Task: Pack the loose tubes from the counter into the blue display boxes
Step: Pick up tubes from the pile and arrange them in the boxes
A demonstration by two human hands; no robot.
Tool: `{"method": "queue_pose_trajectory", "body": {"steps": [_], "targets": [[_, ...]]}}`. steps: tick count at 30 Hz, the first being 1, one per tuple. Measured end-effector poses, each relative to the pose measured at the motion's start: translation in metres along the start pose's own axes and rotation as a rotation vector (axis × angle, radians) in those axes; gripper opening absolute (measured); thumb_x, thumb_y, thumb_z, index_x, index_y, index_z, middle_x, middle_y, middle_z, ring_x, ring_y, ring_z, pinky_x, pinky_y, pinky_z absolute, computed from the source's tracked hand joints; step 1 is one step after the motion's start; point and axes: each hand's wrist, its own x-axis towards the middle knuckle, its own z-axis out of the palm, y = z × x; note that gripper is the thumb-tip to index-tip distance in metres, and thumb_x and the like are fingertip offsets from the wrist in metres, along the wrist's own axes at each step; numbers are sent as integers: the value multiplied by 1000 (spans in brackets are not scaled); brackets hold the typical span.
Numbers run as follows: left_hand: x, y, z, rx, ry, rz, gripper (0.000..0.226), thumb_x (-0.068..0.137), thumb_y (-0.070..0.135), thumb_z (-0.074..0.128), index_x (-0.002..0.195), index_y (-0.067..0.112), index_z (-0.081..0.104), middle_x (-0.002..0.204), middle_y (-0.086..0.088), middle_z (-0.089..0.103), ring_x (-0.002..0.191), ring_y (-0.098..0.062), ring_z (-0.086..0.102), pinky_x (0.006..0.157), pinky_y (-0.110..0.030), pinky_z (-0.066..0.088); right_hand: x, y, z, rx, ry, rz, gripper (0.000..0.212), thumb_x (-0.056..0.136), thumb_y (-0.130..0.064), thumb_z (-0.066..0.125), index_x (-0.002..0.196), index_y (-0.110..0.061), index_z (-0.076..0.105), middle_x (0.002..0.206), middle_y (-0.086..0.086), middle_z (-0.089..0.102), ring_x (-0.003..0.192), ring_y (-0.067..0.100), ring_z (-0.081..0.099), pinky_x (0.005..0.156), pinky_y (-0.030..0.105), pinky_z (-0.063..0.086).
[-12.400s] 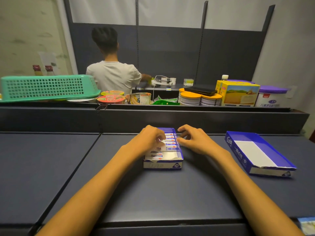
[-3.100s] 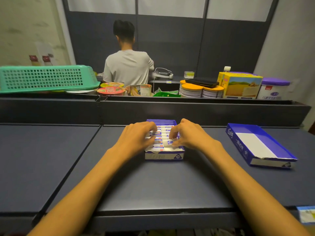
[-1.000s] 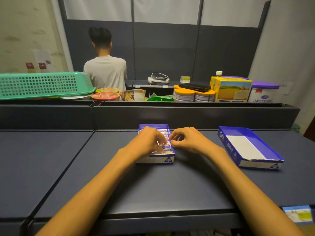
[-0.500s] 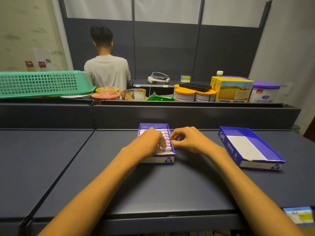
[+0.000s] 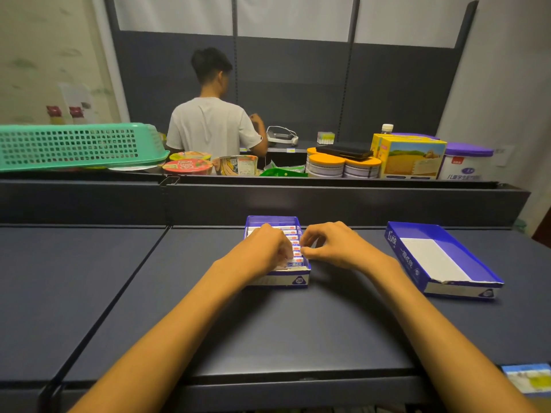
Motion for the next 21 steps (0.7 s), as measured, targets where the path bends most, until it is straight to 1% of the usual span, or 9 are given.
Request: {"method": "queue_pose_trajectory", "body": {"steps": [7, 11, 15, 18, 19, 21], "targets": [[5, 4, 1, 43, 9, -7, 21, 86, 20, 71, 106, 14, 72, 110, -8, 68, 94, -23, 65, 84, -30, 55, 0, -3, 0, -10, -1, 25, 25, 85, -39, 70, 104, -25, 61, 109, -7, 67, 93, 9, 62, 72, 22, 54], [9, 9, 1, 78, -14, -25, 23, 89, 19, 67, 109, 8, 69, 109, -12, 67, 92, -25, 65, 82, -30, 55, -2, -6, 0, -26, 3, 32, 27, 86, -39, 69, 105, -24, 60, 111, -5, 67, 94, 11, 63, 71, 23, 53], [9, 8, -2, 97, -31, -7, 22, 87, 19, 69, 107, 13, 71, 109, -10, 68, 95, -25, 65, 81, -29, 54, -4, -7, 0, -35, 13, 34, 27, 86, -38, 69, 106, -23, 61, 110, -4, 68, 94, 11, 63, 73, 25, 55], [10, 9, -4, 108, -21, 3, 22, 84, 18, 72, 106, 16, 73, 106, -8, 70, 96, -24, 64, 84, -34, 55, -5, -9, -1, -47, 10, 29, 27, 86, -38, 69, 106, -22, 62, 108, -5, 68, 93, 12, 63, 73, 25, 55], [10, 10, -4, 100, -9, 7, 22, 84, 18, 72, 106, 17, 73, 105, -7, 70, 97, -23, 64, 84, -33, 55, -5, -10, -1, -50, 13, 28, 26, 86, -38, 69, 105, -22, 63, 106, -5, 68, 93, 12, 64, 73, 26, 55], [11, 11, -2, 58, 14, 4, 20, 87, 19, 70, 107, 17, 73, 106, -5, 69, 96, -21, 64, 77, -27, 52, -5, -10, 0, -60, 26, 22, 25, 85, -39, 69, 104, -23, 65, 103, -6, 69, 90, 11, 64, 74, 28, 56]]}}
